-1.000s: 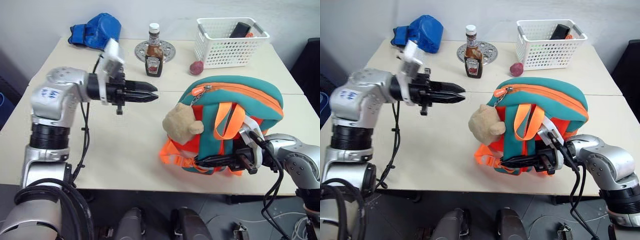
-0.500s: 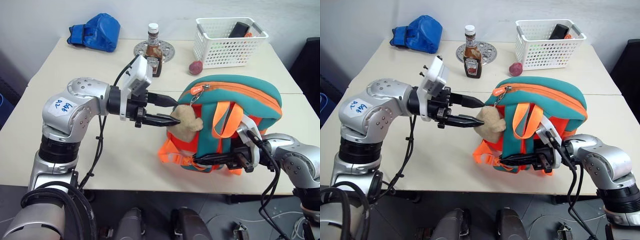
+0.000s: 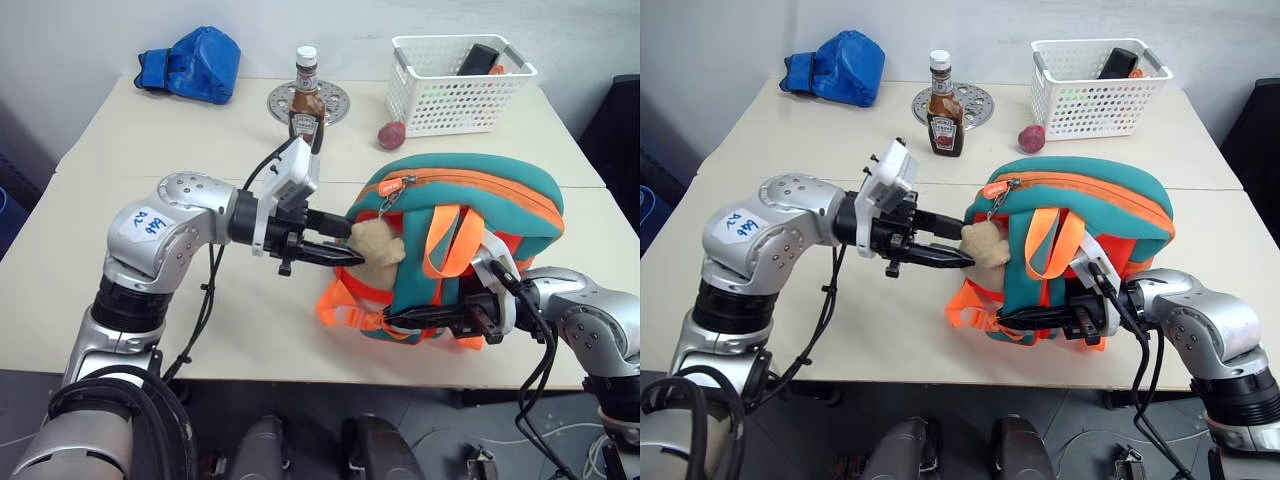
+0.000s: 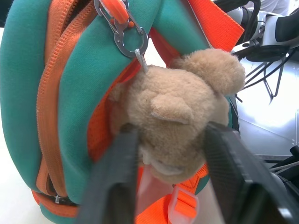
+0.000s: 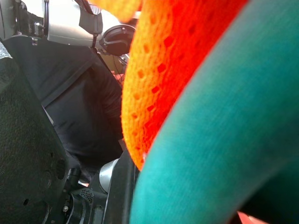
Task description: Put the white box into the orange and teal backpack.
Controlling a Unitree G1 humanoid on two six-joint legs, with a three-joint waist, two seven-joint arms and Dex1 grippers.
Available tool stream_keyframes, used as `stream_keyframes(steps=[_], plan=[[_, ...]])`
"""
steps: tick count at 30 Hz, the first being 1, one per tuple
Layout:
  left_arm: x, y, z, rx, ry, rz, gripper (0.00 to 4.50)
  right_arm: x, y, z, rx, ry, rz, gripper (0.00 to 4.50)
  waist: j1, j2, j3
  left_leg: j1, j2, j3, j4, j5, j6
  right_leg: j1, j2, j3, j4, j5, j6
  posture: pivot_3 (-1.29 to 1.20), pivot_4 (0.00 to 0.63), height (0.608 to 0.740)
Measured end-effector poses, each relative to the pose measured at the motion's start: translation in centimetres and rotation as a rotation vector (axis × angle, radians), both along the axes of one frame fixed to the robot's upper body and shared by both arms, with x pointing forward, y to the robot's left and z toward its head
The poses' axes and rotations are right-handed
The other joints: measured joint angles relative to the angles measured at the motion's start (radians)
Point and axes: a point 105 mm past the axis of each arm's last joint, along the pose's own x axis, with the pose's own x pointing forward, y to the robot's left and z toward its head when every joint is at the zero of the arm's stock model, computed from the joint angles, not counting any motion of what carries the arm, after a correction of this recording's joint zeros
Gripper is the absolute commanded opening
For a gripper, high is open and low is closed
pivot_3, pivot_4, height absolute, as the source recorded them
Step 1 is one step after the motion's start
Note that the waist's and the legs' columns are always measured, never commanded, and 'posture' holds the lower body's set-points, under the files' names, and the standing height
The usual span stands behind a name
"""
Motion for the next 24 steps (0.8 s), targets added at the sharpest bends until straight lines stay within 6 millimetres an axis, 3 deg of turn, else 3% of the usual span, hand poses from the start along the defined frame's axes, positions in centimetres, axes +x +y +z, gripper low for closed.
stream_keyframes(steps=[3,4,12,17,22,24], plan=[[0.0,0.3,0.2,0.004,-0.001,-0.004,0.09,0.0,0.0,0.0,0.0,-0.001,0.0,0.0,0.0,0.0,0.0,0.0,0.0,0.0,0.0,0.0,0.0,0.0,0.0,0.0,0.0,0.0,0.0,0.0,0.15,0.74],[0.1,0.5,0.4,0.006,-0.001,-0.004,0.02,0.0,0.0,0.0,0.001,-0.001,0.0,0.0,0.0,0.0,0.0,0.0,0.0,0.0,0.0,0.0,0.0,0.0,0.0,0.0,0.0,0.0,0.0,0.0,0.15,0.74],[1.4,3.3,4.8,-0.012,-0.073,0.043,0.02,0.1,0.2,0.0,0.01,-0.001,-0.007,0.0,0.0,0.0,0.0,0.0,0.0,0.0,0.0,0.0,0.0,0.0,0.0,0.0,0.0,0.0,0.0,0.0,0.15,0.74],[2.2,4.7,5.3,0.017,-0.1,0.065,0.02,0.1,0.3,-0.2,0.018,0.009,-0.015,0.0,-0.002,0.0,0.0,0.0,0.0,0.001,0.0,0.0,0.0,-0.001,0.0,0.0,0.0,0.0,0.0,0.0,0.15,0.74],[4.7,8.0,6.5,0.087,-0.188,0.178,0.02,-0.4,0.2,0.1,0.059,0.04,-0.006,0.0,-0.003,0.0,0.0,0.0,0.0,0.002,-0.001,0.0,0.0,-0.002,0.0,0.0,0.0,0.0,0.0,0.0,0.15,0.74],[5.1,8.5,6.0,0.115,-0.193,0.178,0.02,-0.6,0.0,0.3,0.079,0.053,-0.006,0.0,0.0,0.0,0.0,-0.001,0.0,0.001,-0.001,-0.001,0.002,-0.002,0.0,0.0,0.0,0.0,0.0,0.0,0.15,0.74]])
